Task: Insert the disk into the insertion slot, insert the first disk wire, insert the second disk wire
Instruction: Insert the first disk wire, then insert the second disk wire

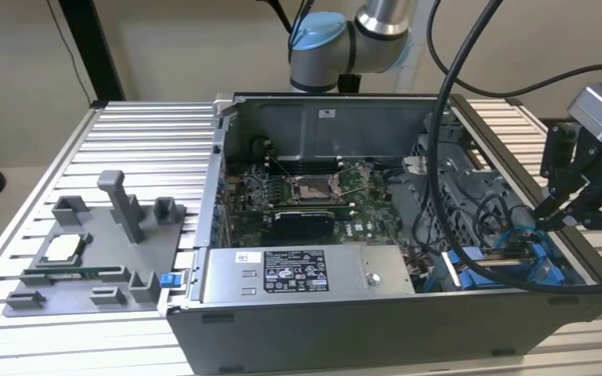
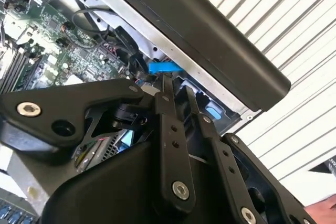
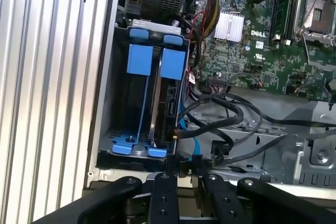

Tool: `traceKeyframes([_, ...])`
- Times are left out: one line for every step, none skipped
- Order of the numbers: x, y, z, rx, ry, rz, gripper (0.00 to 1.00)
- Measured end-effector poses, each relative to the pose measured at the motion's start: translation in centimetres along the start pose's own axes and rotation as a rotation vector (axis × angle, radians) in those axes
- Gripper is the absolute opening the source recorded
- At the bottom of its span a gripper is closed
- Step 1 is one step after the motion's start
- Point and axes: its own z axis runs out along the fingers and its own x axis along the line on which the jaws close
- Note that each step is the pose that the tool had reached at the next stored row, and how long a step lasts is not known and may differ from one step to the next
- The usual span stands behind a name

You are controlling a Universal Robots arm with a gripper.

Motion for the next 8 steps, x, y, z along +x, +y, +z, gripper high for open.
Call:
traceKeyframes([0.00, 0.00, 0.01, 0.0005, 0.0000, 0.004, 1.00])
traceKeyframes([0.01, 0.00, 0.02, 0.0008, 0.0000, 0.006, 1.00])
traceKeyframes([0.01, 0.00, 0.04, 0.0009, -0.0002, 0.007, 1.00])
traceKeyframes([0.02, 0.00, 0.08, 0.0011, -0.0005, 0.009, 1.00])
traceKeyframes([0.02, 0.00, 0.13, 0.0013, -0.0007, 0.010, 1.00])
traceKeyframes([0.03, -0.01, 0.19, 0.0016, -0.0015, 0.011, 1.00])
traceKeyframes([0.04, -0.01, 0.26, 0.0019, -0.0026, 0.012, 1.00])
traceKeyframes([0.04, -0.01, 0.29, 0.0021, -0.0027, 0.014, 1.00])
